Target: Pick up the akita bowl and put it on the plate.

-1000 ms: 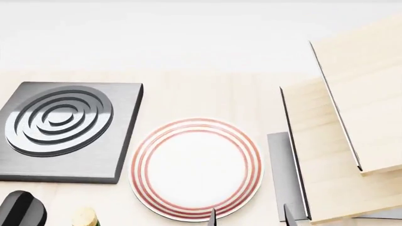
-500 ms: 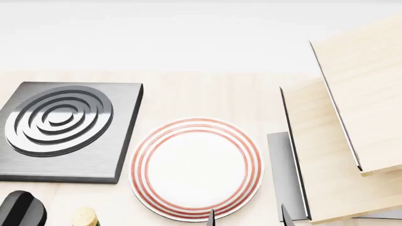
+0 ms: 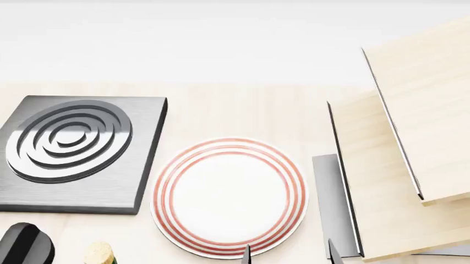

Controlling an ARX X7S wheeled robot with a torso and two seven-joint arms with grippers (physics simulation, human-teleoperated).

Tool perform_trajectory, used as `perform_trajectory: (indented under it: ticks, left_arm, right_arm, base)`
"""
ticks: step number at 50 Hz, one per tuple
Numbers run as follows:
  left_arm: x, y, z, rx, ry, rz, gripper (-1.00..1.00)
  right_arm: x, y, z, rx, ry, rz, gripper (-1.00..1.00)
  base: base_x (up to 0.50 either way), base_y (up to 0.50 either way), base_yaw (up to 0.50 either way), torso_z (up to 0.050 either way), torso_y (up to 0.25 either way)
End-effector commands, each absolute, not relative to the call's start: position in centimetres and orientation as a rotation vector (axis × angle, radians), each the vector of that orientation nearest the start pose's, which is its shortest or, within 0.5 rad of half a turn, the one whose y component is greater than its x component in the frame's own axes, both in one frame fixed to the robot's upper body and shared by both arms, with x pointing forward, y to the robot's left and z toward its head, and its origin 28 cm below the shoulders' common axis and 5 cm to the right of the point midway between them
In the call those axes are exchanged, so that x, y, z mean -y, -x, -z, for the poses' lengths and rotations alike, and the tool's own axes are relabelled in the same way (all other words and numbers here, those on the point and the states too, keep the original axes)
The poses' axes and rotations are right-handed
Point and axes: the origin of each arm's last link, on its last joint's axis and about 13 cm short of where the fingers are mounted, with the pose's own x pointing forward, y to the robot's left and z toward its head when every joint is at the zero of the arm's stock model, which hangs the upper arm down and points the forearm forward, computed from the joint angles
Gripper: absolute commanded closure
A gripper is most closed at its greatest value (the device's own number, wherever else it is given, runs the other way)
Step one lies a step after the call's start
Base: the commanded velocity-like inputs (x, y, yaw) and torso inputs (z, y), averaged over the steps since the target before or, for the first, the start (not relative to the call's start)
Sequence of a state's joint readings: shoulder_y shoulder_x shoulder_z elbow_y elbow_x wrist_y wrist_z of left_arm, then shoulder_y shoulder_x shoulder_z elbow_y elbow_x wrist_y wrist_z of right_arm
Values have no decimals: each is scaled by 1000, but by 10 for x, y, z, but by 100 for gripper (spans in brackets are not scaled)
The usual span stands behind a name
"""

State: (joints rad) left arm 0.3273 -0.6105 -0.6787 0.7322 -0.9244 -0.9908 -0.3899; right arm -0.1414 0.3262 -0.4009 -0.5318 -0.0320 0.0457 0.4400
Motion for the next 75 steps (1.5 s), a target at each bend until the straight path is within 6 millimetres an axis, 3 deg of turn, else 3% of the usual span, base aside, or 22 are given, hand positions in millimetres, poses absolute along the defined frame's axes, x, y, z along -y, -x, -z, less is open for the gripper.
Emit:
perform_trajectory:
  ticks: [1,75]
  left_arm:
    - [-347,-114,-131,-398,-34,-354,-100]
    - [-354,-99,-111,-509,-62,-387,-100]
  right_arm:
    - [74,-160,-79,312,149,-36,-100]
    - [73,-161,-77,299,156,-37,-100]
  base:
    - [0,0,0,0,0]
    - [0,0,0,0,0]
